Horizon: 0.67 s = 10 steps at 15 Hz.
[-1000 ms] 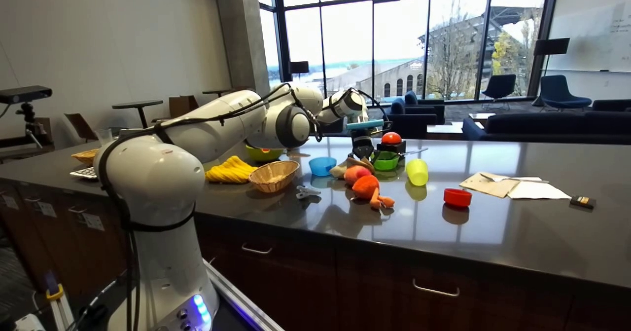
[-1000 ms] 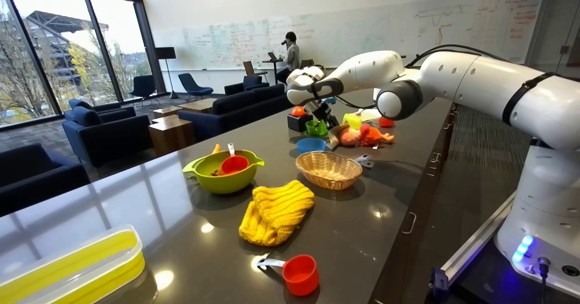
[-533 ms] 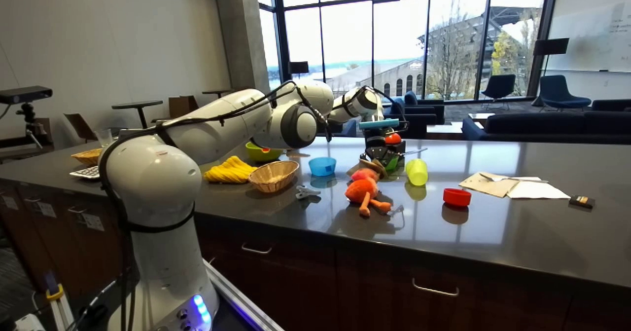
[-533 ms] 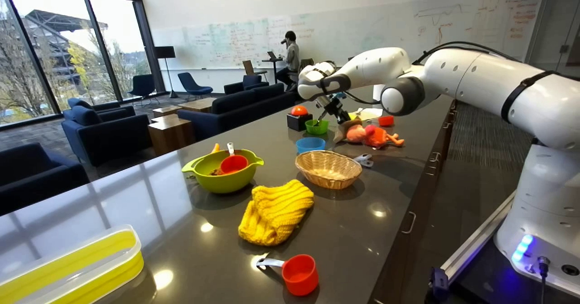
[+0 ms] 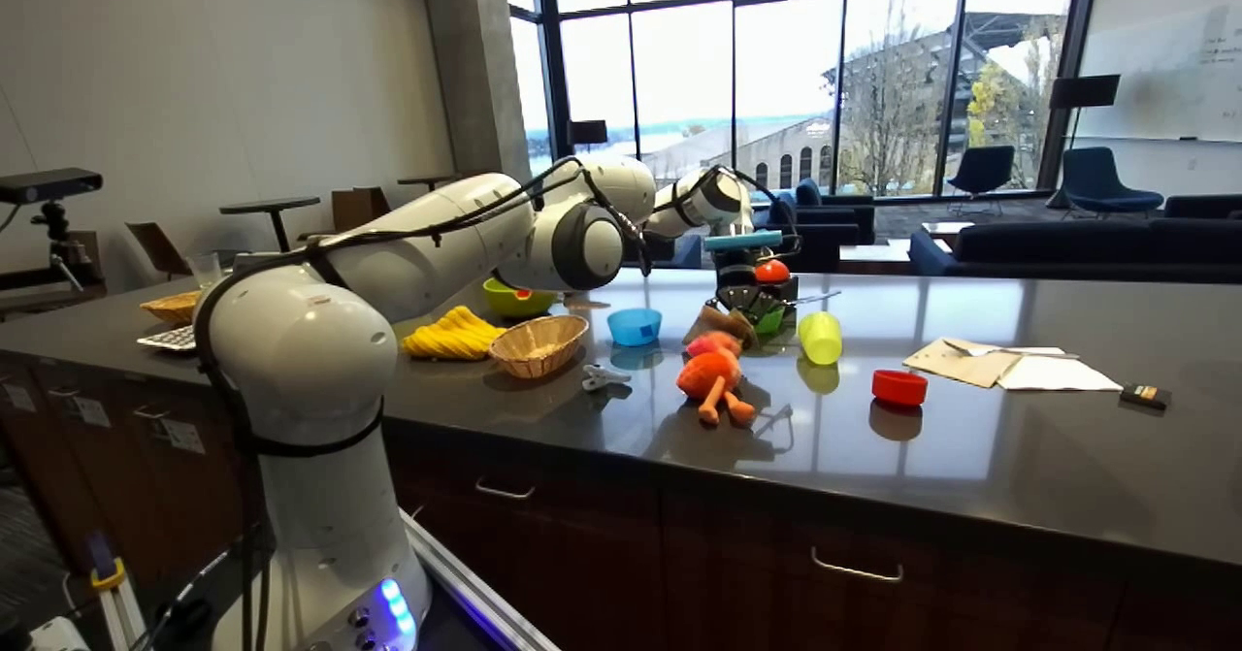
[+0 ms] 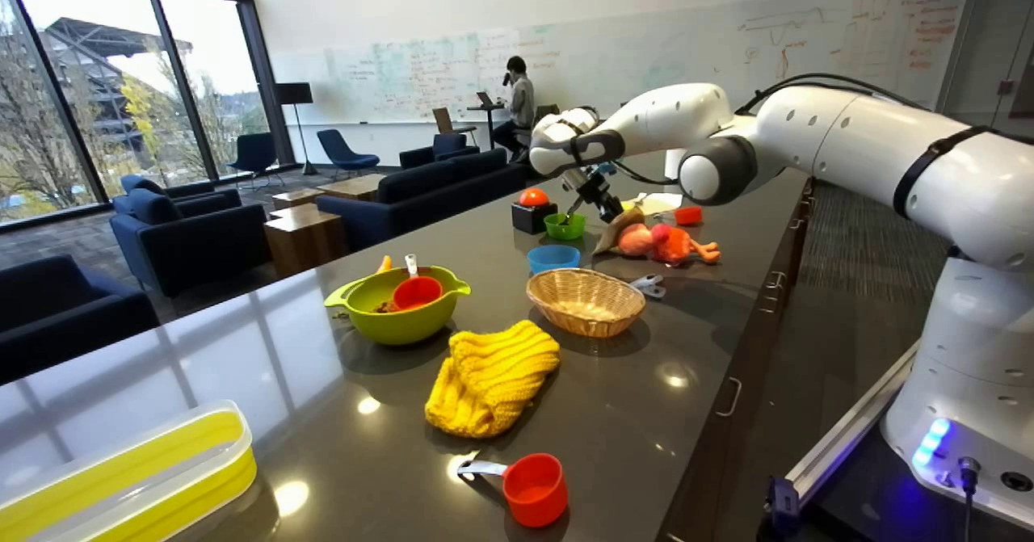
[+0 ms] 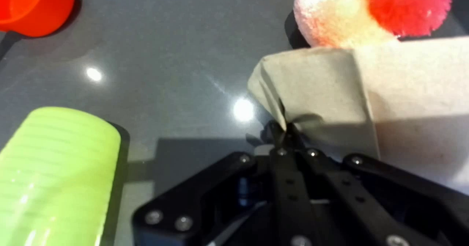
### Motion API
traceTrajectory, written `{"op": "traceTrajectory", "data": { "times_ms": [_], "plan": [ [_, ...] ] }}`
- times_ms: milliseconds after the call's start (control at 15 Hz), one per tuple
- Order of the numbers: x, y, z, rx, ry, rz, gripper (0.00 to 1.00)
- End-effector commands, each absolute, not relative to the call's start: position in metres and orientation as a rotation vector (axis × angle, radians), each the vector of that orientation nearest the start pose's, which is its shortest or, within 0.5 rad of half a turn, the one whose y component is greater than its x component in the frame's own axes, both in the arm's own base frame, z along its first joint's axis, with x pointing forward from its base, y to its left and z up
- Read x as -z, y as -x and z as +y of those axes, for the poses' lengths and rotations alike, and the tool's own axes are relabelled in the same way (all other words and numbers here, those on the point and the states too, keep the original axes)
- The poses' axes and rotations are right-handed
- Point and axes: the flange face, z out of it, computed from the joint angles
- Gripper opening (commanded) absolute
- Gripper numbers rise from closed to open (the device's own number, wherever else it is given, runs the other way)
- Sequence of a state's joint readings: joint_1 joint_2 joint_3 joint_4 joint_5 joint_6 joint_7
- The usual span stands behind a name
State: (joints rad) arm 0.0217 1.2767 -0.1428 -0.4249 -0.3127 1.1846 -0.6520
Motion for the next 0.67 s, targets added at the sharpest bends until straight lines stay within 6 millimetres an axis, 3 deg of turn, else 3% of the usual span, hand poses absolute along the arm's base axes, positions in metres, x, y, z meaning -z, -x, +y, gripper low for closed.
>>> {"op": "traceTrajectory", "data": {
  "times_ms": [0,333,600],
  "plan": [
    [-0.304,-0.746,-0.026,-0.908,3.105,-0.935,0.0],
    [-0.35,-0.755,0.027,-0.658,3.136,-1.05,0.0],
    [-0.358,-0.761,0.032,-0.57,3.161,-1.067,0.0]
  ]
}}
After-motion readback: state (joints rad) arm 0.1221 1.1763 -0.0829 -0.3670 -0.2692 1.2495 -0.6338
